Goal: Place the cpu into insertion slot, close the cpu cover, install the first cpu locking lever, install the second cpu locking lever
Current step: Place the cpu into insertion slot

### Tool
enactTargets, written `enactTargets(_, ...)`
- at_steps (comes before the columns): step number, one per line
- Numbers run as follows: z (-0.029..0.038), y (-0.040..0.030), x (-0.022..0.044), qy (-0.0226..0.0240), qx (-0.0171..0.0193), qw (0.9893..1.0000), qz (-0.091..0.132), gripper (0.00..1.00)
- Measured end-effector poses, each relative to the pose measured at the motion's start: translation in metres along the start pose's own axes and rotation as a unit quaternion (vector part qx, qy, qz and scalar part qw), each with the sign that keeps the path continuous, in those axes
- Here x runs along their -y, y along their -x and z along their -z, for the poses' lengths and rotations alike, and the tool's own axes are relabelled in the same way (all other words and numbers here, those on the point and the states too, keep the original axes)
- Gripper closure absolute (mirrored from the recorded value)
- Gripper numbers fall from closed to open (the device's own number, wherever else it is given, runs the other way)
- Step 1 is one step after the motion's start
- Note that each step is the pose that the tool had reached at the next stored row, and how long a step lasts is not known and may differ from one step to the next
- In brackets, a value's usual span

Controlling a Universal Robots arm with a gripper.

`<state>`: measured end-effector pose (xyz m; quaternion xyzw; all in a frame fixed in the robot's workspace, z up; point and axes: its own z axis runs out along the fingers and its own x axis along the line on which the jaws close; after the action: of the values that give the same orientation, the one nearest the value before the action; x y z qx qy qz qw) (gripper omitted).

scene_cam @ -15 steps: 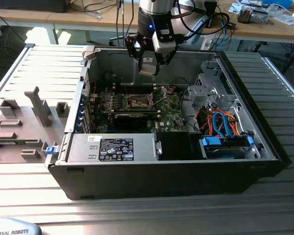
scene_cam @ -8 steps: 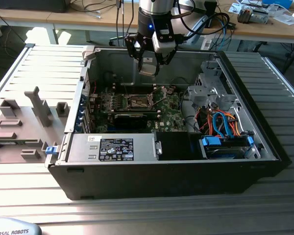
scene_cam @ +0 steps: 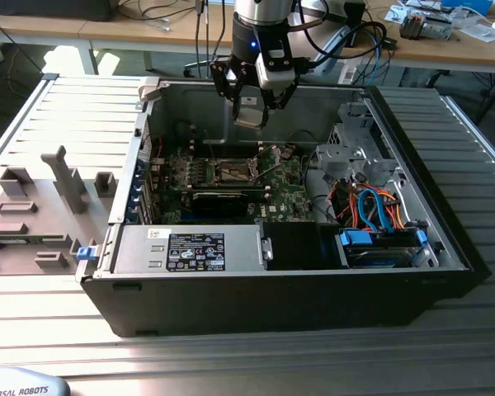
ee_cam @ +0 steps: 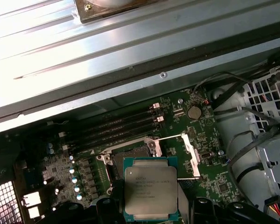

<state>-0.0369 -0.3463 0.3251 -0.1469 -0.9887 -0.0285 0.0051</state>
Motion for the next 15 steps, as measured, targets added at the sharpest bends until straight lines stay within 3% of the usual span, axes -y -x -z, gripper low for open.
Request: enactTargets(15, 0.0000, 0.0000, 0.0000, 0.0001, 0.0003, 1.0000, -0.006, 0.46)
